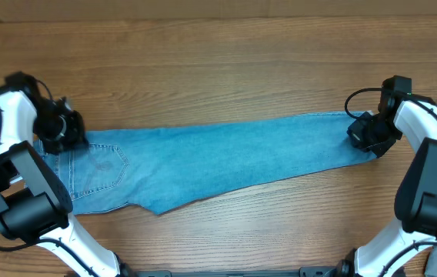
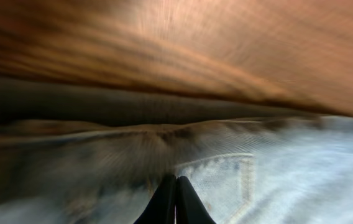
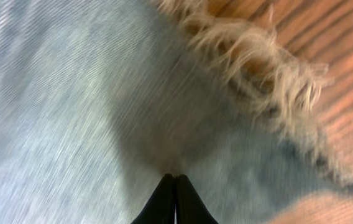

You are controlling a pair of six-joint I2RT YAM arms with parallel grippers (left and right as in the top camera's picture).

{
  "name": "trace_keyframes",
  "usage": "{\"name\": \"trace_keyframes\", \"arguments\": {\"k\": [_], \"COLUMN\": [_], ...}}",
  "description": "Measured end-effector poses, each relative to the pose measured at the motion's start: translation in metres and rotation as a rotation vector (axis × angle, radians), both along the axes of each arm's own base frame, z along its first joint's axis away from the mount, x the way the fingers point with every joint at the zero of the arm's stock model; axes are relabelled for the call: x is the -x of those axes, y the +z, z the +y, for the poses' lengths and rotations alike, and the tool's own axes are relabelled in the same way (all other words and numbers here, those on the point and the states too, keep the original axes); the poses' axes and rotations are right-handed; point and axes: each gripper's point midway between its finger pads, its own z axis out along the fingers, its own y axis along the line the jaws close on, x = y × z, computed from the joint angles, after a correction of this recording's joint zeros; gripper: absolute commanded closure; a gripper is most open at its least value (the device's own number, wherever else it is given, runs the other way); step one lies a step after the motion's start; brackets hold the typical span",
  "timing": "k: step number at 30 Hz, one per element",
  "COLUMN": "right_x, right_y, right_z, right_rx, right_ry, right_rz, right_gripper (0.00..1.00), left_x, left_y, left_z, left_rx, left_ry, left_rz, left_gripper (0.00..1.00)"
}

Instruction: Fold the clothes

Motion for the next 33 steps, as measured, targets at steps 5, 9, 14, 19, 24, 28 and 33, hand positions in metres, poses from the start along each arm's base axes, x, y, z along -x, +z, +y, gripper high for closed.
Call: {"name": "trace_keyframes", "arguments": {"k": [5,9,14,19,24,28,33], "right_x": [-0.008,-0.018,-0.019,-0.014,-0.016,-0.017,-0.011], "right_y": [0.043,0.086,0.105,0.104,0.105,0.103,0.075], "right_z": [0.007,0.013,0.020,0.024,0.023,0.013,-0.018], "right_rx": [-0.026,-0.036,-0.065,-0.087,-0.077,-0.057,-0.058], "right_ry": [0.038,0.063,0.075,0.076,0.101,0.107,0.093], "right_rz": [-0.089,-0.217,-0.271,-0.251,-0.264,-0.274,-0.211], "right_gripper": [0.94,0.93,0.91,0.82,0.71,0.51,0.42], "left_x": [0.013,-0.005,-0.061,-0.078,-0.107,-0.126,-0.135], "left_y": [-0.038,-0.038,-0.033,-0.027,0.009,0.064,0.137], "left_z": [-0.002,0.008,0.035,0.044,0.054,0.062,0.066], "left_rx": [-0.043,-0.108,-0.245,-0.265,-0.262,-0.276,-0.297], "left_ry": [0.053,0.081,0.091,0.131,0.143,0.140,0.126], "left_rz": [0.006,-0.115,-0.333,-0.372,-0.420,-0.460,-0.504], "left_gripper": [0.96,0.96,0.96,0.94,0.92,0.92,0.78]}}
